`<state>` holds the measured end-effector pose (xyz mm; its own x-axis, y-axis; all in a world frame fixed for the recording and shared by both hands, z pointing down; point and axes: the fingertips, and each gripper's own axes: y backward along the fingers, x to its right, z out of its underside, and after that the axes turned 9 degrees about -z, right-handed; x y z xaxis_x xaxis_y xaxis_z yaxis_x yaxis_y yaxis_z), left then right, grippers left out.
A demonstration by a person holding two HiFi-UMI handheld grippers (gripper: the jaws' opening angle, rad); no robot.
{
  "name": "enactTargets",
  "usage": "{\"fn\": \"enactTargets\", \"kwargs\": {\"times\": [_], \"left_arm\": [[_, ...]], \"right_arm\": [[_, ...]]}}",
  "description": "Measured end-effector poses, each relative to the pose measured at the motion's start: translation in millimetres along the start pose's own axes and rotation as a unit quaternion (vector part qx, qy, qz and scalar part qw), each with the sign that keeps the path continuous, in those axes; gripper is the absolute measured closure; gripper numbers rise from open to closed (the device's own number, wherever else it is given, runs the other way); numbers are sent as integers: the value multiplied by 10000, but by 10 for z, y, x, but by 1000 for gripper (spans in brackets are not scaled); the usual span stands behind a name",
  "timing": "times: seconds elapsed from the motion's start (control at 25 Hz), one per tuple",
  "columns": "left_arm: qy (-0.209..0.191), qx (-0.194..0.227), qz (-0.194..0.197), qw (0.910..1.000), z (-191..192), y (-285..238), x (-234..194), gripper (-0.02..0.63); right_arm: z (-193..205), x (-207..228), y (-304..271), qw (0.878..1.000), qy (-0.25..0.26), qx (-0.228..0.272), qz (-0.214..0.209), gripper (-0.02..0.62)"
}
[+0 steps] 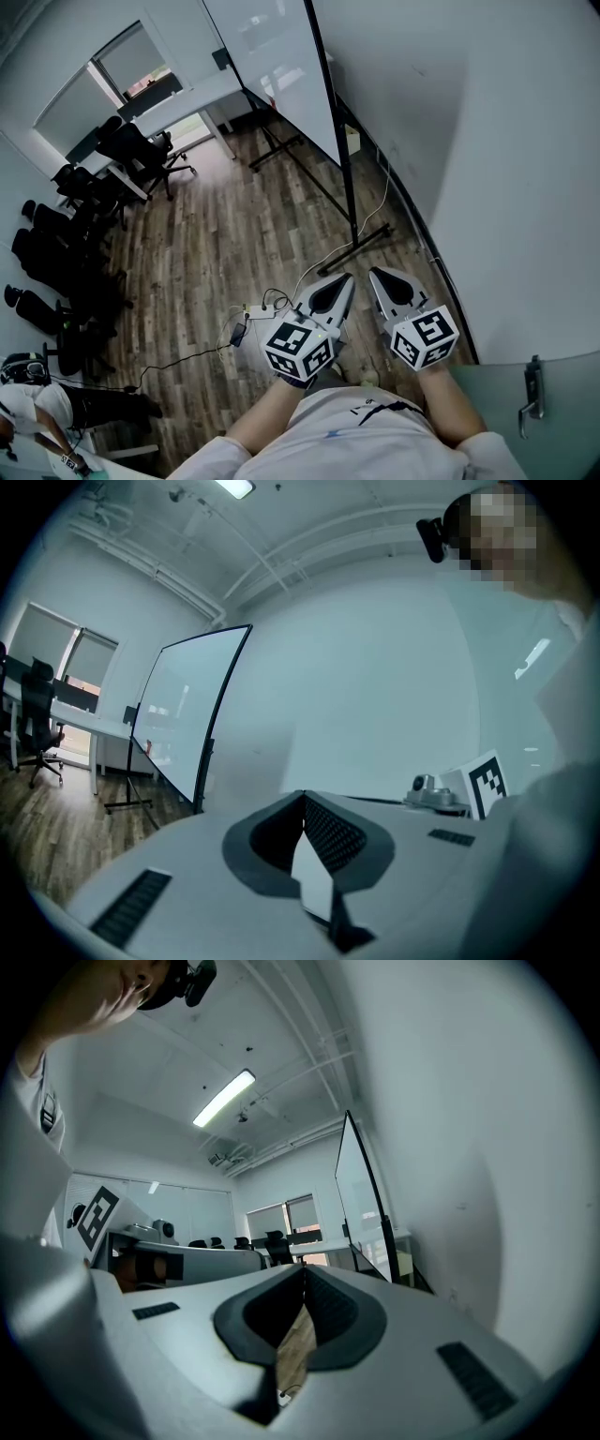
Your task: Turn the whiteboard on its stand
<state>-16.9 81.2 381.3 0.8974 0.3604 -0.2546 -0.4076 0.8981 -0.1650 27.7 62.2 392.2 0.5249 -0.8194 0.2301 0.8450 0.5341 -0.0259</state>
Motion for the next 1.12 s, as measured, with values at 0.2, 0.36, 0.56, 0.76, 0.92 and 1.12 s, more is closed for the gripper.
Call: {"fn": "enactTargets", "kwargs": {"times": [0.2, 0.36, 0.56, 0.76, 0.92, 1.12], "left_arm": [[-62, -15, 33, 10000, -4, -111, -21, 594], [-81, -8, 98, 9999, -21, -294, -169, 594], [-139, 19, 170, 9998, -92, -671, -542, 594], [-298, 76, 238, 9992, -329, -1099, -1059, 594], [-344, 20, 384, 9987, -449, -1420, -1436, 594], [-378, -70, 610, 9974, -526, -1760, -1807, 594]], "right_arm": [[13, 100, -67, 10000, -23, -1, 40, 583], [56, 237, -256, 9999, -29, -76, 83, 583], [64, 566, -678, 9997, 27, -165, 201, 583], [-48, 896, -1288, 9993, 98, -190, 317, 583], [-89, 1171, -1722, 9985, 93, -209, 498, 583], [-92, 1516, -2135, 9970, 29, -195, 751, 582]]}}
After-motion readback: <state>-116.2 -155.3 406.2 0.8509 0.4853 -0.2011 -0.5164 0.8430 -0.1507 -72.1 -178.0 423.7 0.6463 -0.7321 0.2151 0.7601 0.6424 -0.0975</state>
